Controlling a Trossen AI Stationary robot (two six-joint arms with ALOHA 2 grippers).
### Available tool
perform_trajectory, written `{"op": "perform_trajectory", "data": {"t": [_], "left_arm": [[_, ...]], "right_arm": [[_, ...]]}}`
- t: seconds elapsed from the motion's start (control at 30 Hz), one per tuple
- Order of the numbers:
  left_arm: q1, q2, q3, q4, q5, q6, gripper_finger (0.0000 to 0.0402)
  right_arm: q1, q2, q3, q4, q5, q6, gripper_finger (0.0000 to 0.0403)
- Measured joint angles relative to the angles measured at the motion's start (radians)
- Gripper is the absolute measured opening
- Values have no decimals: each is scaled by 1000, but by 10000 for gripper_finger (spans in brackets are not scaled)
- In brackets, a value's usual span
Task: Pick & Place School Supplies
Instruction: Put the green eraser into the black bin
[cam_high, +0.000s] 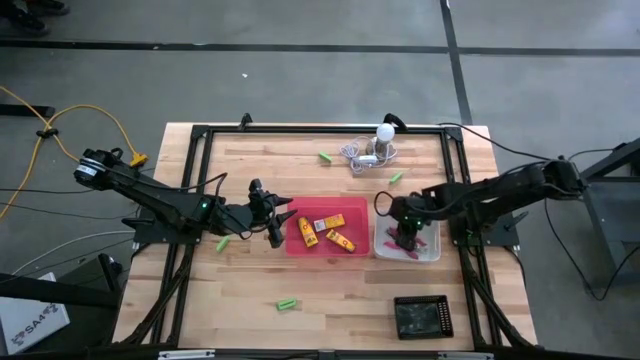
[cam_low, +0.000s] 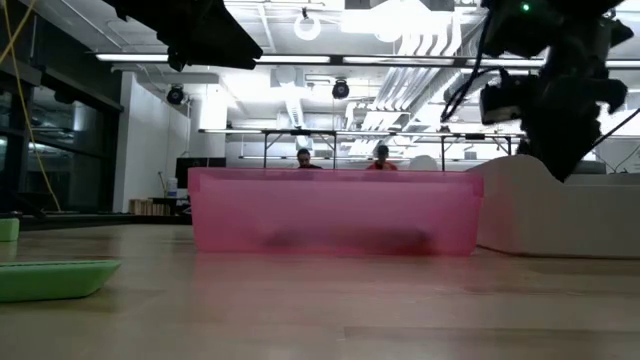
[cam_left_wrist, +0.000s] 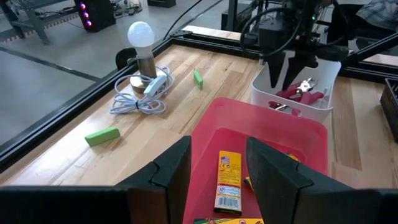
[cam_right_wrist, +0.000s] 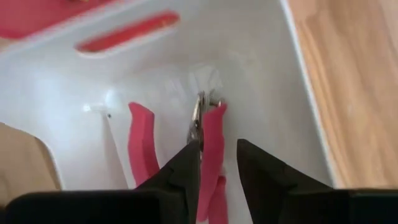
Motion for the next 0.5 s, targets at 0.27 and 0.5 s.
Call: {"op": "perform_trajectory", "data": {"t": [0.27, 0.5], "left_arm": [[0, 0, 0, 0, 0, 0, 148], [0, 0, 0, 0, 5, 0, 148]], "right_arm": [[-29, 0, 58, -26, -11, -33, 93], [-58, 0, 139, -134, -12, -31, 93]]}}
